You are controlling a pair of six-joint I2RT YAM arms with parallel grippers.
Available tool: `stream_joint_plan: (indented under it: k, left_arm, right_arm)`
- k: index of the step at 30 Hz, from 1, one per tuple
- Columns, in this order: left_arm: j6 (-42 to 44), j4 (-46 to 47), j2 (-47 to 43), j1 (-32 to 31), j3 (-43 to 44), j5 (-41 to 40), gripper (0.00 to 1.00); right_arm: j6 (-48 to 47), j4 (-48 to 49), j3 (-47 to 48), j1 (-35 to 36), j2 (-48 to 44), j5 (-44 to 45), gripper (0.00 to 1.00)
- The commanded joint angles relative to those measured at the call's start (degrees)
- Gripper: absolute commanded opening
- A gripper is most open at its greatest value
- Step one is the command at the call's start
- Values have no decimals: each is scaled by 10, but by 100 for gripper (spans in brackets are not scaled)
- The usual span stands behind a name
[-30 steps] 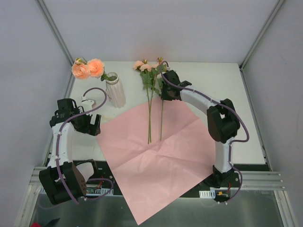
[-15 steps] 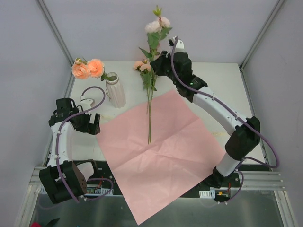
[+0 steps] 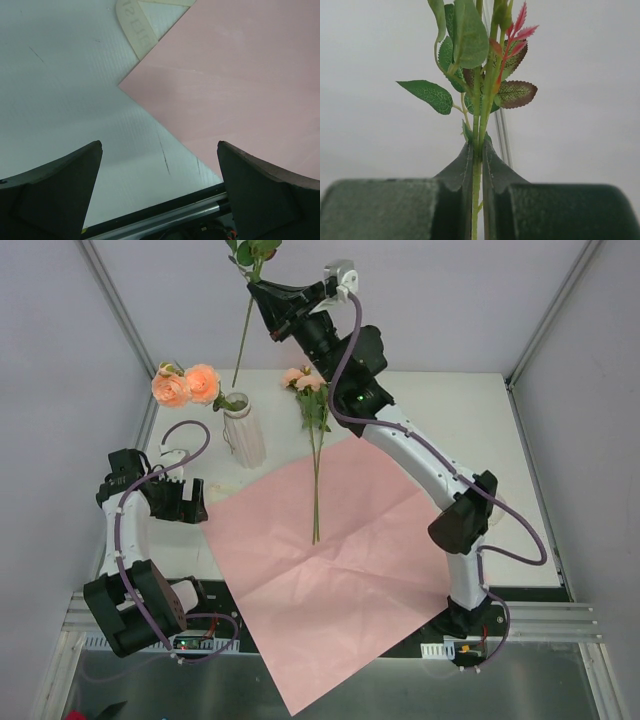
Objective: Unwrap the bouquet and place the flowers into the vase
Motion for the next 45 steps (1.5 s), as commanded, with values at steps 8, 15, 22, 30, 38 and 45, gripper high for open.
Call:
stream_joint_plan:
  k: [8,15,22,30,38,45]
  left_arm:
    - [21,-2,6,5,5,28,99]
    - [20,-2,10,6,4,33,99]
    - [8,-1,-4,7,-5,36,99]
    - [38,-7,-39,10,1,-4,99]
    - [78,-6,-24,10,23,-24,99]
    - [57,6,-19,10,19,1,99]
  right_arm:
    - [-53,69,26,-1,64,0,0]
    - [-56,66,41,-2,97,4,1]
    - [-54,63,18,-2,118,5,1]
    - [-59,24,41,17,153,-13,1]
    - [-63,-16,-67,38,102,-21,44]
    - [-72,-32,-194,37,6,-2,80]
